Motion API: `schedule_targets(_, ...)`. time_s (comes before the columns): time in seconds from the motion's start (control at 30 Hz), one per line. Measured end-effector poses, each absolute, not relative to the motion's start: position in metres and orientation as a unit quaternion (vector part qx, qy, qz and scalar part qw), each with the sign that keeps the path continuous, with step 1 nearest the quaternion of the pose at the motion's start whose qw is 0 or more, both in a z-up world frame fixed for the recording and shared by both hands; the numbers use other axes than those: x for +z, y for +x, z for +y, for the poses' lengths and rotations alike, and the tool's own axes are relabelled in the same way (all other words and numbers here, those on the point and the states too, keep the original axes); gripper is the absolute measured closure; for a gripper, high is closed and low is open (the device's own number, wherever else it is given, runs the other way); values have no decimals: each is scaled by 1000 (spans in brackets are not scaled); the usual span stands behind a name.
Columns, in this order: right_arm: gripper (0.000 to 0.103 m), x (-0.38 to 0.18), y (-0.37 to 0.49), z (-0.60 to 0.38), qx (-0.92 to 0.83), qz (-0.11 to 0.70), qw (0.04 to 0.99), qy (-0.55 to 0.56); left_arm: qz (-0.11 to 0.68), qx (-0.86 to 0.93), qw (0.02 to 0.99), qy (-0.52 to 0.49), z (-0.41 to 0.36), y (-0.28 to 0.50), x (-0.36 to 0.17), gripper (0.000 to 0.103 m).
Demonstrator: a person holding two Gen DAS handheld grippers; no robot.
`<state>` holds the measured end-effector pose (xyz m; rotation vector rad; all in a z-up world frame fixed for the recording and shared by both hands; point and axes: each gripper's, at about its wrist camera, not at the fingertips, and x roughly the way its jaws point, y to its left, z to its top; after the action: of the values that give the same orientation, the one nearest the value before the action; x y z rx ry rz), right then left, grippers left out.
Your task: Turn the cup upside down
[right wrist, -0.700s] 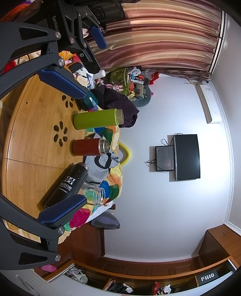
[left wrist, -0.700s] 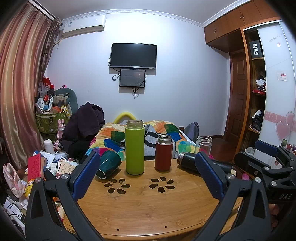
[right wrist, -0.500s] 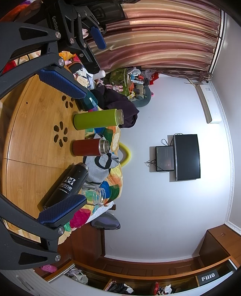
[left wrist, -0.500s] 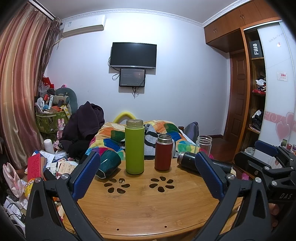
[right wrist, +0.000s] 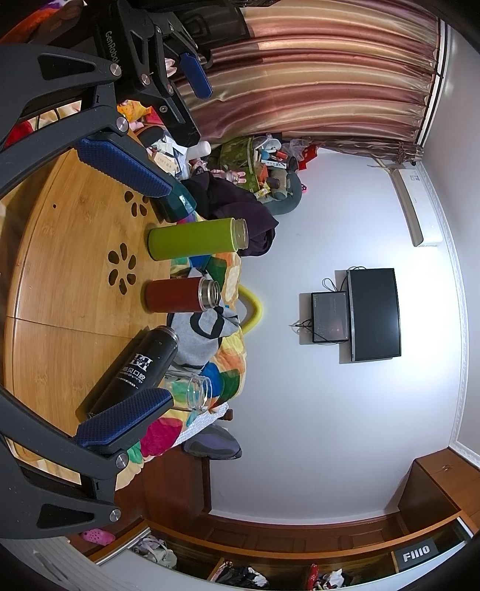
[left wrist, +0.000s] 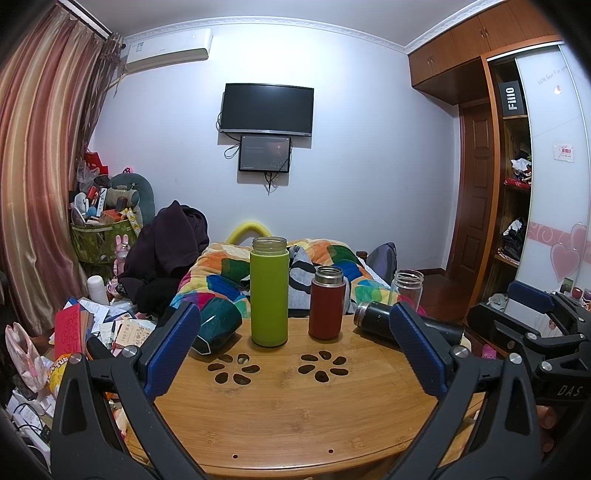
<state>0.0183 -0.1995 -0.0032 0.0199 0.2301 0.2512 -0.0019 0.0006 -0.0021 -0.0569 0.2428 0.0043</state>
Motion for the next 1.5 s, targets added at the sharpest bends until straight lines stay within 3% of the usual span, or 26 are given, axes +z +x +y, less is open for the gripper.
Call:
schedule_targets(0.7, 0, -12, 31, -212, 110, 113, 987, -9, 131, 10, 991, -28, 6, 1, -11, 0)
schedule_targets(0.97, 0, -53, 120, -271, 69, 226, 969, -69, 173, 14, 983, -51, 18, 19, -29, 0)
schedule_targets(1.07, 0, -83, 158, -298, 66, 294, 951, -65, 187, 16, 981, -52, 19, 25, -35, 0)
schedule_targets(1.27, 1, -113, 194, -318, 115, 349, 929, -41, 215, 13, 975, -46, 15, 39, -47, 0)
schedule_targets(1.33, 15, -117, 200, -322, 140, 364, 921, -28, 222, 11, 974, -41, 12, 41, -50, 0)
schedule_targets(1.5, 27, -119, 201, -320, 158, 366, 917, -32, 234, 5, 972, -26, 0, 47, -59, 0)
